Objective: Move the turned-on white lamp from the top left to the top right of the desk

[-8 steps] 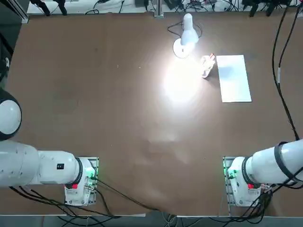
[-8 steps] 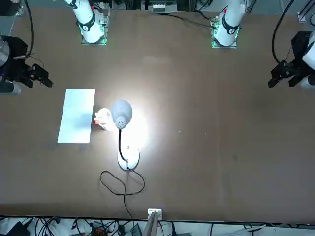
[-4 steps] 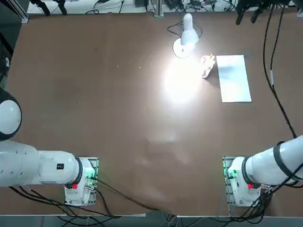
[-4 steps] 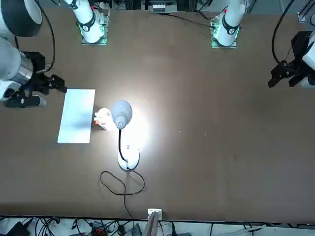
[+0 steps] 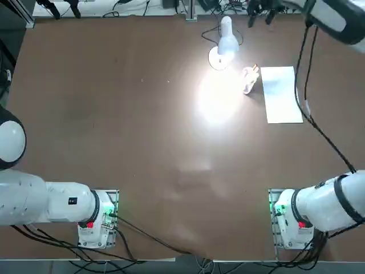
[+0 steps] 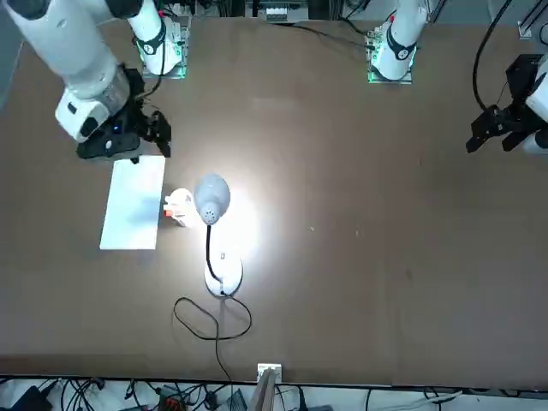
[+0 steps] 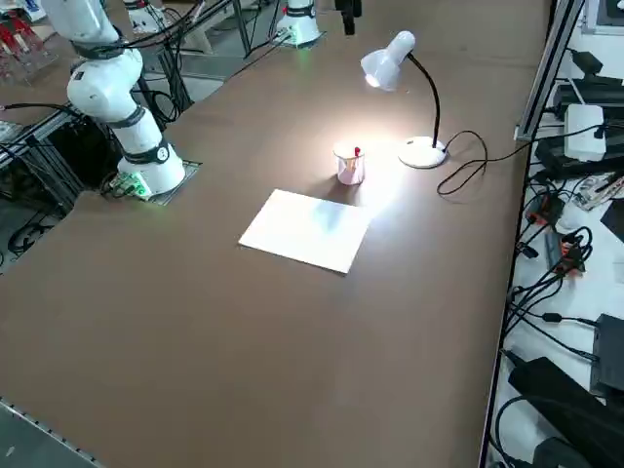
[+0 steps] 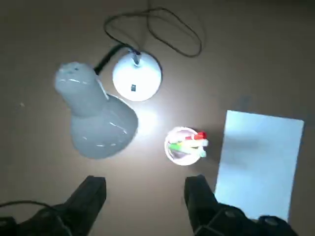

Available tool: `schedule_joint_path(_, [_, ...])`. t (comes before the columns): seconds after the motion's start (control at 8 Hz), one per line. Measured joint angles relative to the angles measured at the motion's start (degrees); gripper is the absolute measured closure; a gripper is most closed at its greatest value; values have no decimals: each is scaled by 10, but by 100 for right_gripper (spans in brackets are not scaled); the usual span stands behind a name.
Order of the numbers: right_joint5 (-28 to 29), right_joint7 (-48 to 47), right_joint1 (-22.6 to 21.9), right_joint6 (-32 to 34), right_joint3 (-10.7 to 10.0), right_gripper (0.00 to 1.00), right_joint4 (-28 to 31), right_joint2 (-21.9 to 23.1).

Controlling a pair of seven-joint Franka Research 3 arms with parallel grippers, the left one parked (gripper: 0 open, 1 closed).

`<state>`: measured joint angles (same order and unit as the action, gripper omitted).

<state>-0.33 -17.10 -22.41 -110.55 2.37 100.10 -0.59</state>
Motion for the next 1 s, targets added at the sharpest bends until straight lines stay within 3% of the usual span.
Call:
schedule_joint_path(0.12, [-9, -29, -23, -49, 0, 3, 37, 18])
schedule_joint_path(0.38, [-109, -134, -66, -118, 1, 2, 83, 23])
schedule_joint_path(0.62, [-225, -256, -97, -171, 1, 2, 103, 0])
schedule_joint_path(1.0, [-287, -297, -105, -252, 1, 2, 102, -41])
